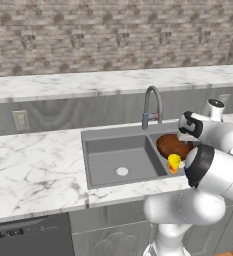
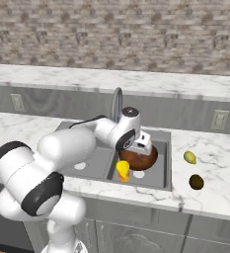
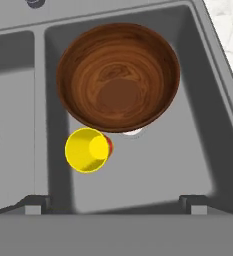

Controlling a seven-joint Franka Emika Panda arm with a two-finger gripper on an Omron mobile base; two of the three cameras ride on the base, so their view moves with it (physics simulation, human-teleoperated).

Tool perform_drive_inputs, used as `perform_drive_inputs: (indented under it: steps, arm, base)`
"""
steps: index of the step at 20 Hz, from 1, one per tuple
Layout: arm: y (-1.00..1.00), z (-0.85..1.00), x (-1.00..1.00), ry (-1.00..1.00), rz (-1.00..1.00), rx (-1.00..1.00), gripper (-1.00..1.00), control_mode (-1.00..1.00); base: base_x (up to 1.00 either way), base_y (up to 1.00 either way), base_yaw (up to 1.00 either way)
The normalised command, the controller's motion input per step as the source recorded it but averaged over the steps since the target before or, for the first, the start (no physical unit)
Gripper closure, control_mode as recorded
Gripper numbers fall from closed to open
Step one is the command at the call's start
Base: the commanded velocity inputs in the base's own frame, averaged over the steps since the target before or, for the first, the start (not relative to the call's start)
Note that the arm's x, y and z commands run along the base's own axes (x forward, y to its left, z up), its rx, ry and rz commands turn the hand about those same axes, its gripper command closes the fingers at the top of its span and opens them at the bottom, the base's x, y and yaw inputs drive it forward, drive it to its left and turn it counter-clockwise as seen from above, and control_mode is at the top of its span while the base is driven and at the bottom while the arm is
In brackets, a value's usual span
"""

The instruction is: Remove the lemon and avocado from the sink. Then move the bowl and cup from the counter to the sink for washing.

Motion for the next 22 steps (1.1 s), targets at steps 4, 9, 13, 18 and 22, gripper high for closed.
perform_drive_inputs:
  steps: [4,9,13,18,22]
  arm:
    - [0.12,0.06,-0.02,-0.10,0.00,-0.05,-1.00,-1.00]
    - [0.08,0.10,-0.09,-0.10,0.00,-0.02,-1.00,-1.00]
    - [0.06,0.10,-0.11,-0.07,0.00,0.00,-1.00,-1.00]
    - [0.04,0.08,-0.13,-0.04,0.00,0.00,-1.00,-1.00]
    - [0.02,0.09,-0.15,-0.03,0.00,-0.02,-1.00,-1.00]
  base:
    - [0.00,0.00,0.00]
    - [0.00,0.00,0.00]
    - [0.00,0.00,0.00]
    - [0.00,0.00,0.00]
    - [0.00,0.00,0.00]
